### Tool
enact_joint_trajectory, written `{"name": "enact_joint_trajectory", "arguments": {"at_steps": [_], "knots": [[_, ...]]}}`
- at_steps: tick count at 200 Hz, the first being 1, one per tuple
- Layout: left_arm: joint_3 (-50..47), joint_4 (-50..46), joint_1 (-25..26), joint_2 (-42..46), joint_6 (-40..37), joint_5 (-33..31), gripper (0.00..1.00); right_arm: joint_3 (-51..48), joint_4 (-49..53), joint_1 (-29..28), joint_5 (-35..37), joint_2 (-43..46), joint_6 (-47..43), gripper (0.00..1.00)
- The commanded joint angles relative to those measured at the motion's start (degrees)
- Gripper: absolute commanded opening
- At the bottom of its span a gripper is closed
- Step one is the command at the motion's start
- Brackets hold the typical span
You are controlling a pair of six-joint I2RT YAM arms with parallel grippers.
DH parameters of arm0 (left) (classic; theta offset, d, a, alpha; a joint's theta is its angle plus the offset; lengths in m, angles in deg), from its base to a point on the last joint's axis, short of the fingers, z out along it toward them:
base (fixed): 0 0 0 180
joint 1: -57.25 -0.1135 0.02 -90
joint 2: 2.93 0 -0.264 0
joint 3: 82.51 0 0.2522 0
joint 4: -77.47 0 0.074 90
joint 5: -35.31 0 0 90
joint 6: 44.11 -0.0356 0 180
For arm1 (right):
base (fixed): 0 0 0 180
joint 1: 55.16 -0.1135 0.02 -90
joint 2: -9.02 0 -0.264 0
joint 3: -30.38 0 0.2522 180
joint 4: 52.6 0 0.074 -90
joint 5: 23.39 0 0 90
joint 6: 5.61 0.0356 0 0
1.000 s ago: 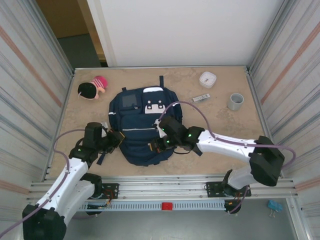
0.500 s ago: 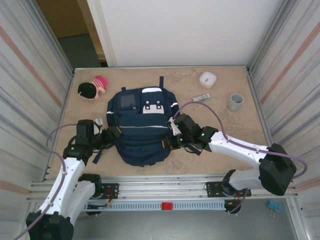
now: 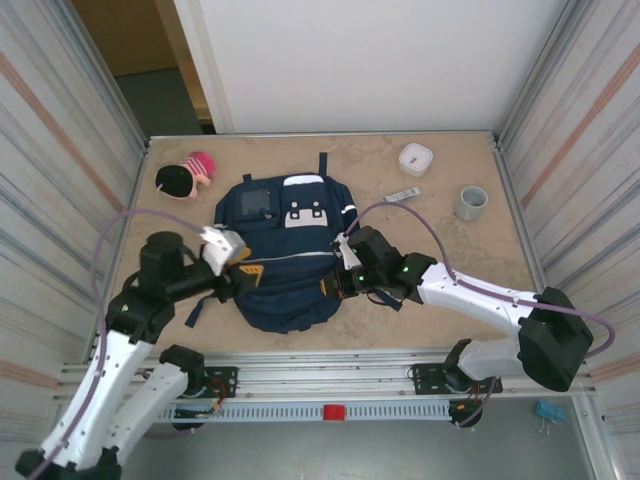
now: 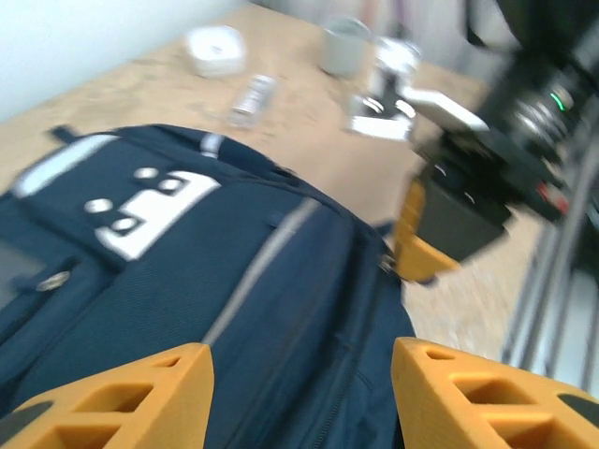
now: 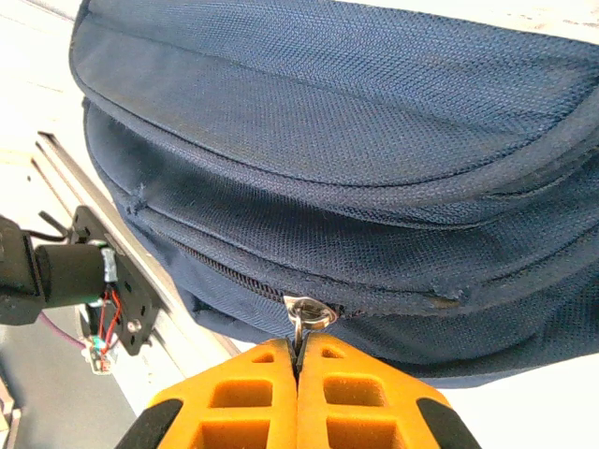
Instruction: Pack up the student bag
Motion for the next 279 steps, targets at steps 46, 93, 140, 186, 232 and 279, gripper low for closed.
{"name": "enact_joint_trajectory", "arguments": {"at_steps": [46, 93, 140, 186, 232, 279], "knots": [[2.6, 5.0, 20.8, -22.2, -20.6, -11.1, 0.56, 0.8, -3.5, -0.5, -1.7, 1.2, -0.6, 0.0], [1.3, 16.1, 21.9, -28.3, -20.8, -16.0, 0.45, 0.0, -4.0, -1.0, -0.9, 2.3, 0.0, 0.0], [-0.5, 18.7, 22.5, -30.0, -21.1, -18.7, 0.47, -0.3, -3.4, -0.8, -2.1, 3.5, -0.4, 0.0], [0.1, 18.3, 24.2, -31.8, -22.4, -26.2, 0.37, -0.5, -3.5, -0.6, -2.8, 4.4, -0.3, 0.0], [1.4, 14.4, 24.9, -31.4, -22.9, -28.0, 0.16, -2.6, -3.3, 1.1, -1.9, 6.2, 1.0, 0.0], [0.4, 10.8, 24.9, -26.6, -22.9, -21.6, 0.0, -4.9, -2.1, 8.6, -2.9, 5.4, -0.2, 0.0]]}}
